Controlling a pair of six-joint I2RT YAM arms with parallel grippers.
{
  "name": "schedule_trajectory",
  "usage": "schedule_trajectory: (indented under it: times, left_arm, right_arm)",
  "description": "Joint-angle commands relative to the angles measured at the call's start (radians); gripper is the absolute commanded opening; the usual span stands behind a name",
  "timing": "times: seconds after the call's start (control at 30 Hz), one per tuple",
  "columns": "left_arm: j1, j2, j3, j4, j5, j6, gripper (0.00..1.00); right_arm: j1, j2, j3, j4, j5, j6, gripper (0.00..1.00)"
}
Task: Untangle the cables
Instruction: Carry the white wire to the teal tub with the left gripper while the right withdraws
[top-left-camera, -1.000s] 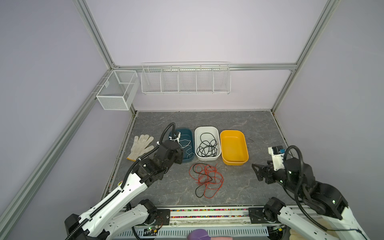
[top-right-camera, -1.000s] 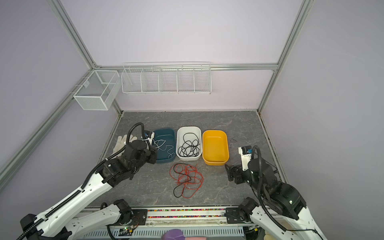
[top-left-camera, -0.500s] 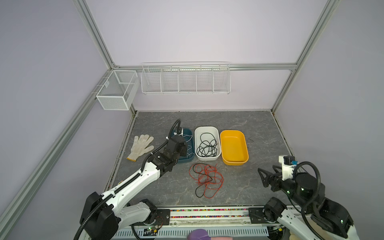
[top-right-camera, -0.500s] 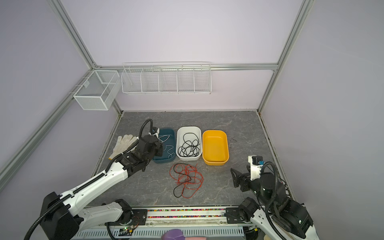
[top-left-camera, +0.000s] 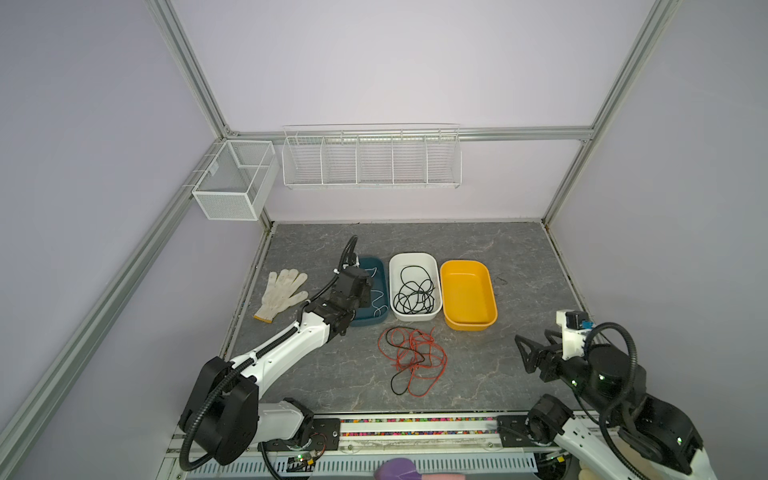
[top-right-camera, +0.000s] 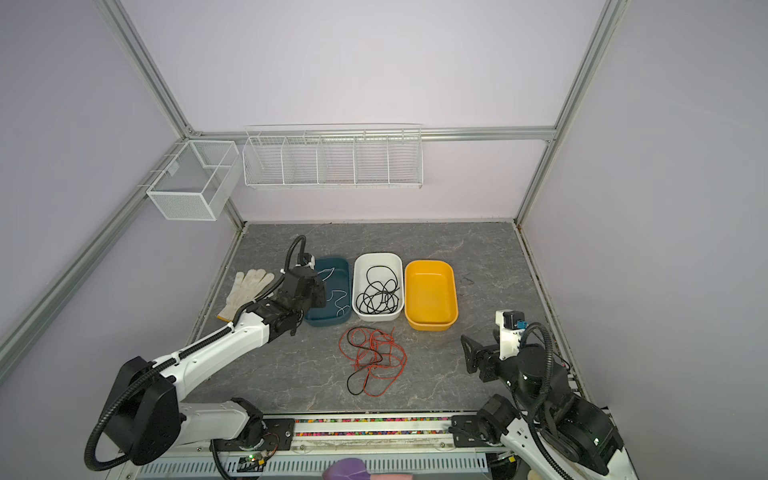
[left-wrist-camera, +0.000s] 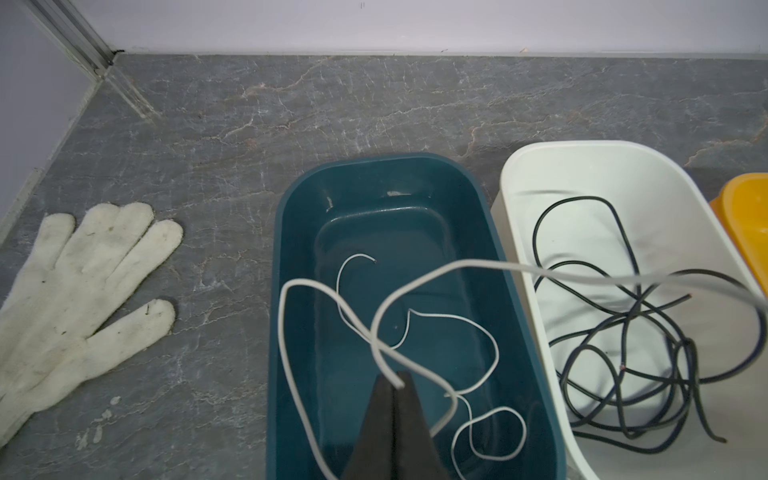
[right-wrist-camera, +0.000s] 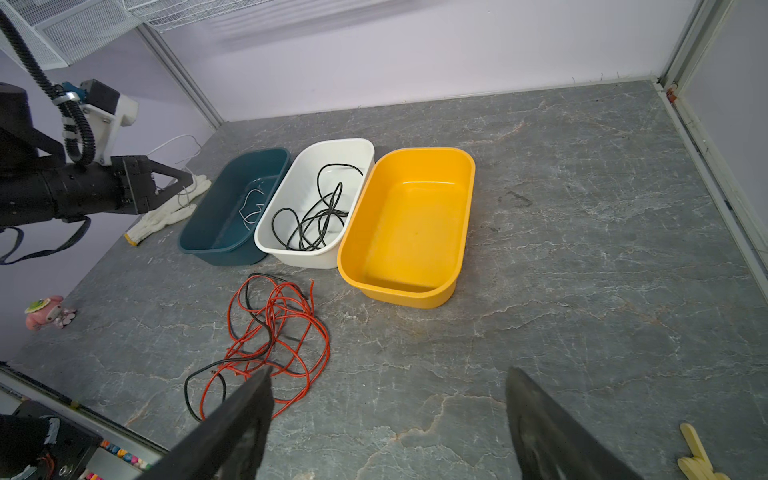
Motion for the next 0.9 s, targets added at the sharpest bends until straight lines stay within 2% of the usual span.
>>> schedule_trajectory:
  times: [0.0,0.47,0.57,0.7,0.87]
  left_arm:
    - [0.006,0.035,0.013,0.003,0.034,-0.04,0.0]
    - [0.033,0.099,0.018,0.002,0.077,-0.053,0.0]
    - [0.038,0.124,0.02,0.0,0.095,-0.06,0.0]
    - [0.04,0.17,0.019,-0.005,0.098,-0.06,0.0]
    - [0.046,0.257,0.059,-0.044,0.148,-0.056,0.0]
  right_arm:
    - [0.002,-0.007,-0.014,0.031,0.019,0.012,0.88]
    - [-0.004,0.033,-0.026,0.051,-0.038,-0.008,0.88]
    - [-0.004,0.036,-0.025,0.043,-0.009,0.003,0.88]
    - [-0.004,0.015,-0.014,0.011,0.088,0.035,0.88]
    - [-0.004,-0.053,-0.034,0.034,0.105,0.023,0.88]
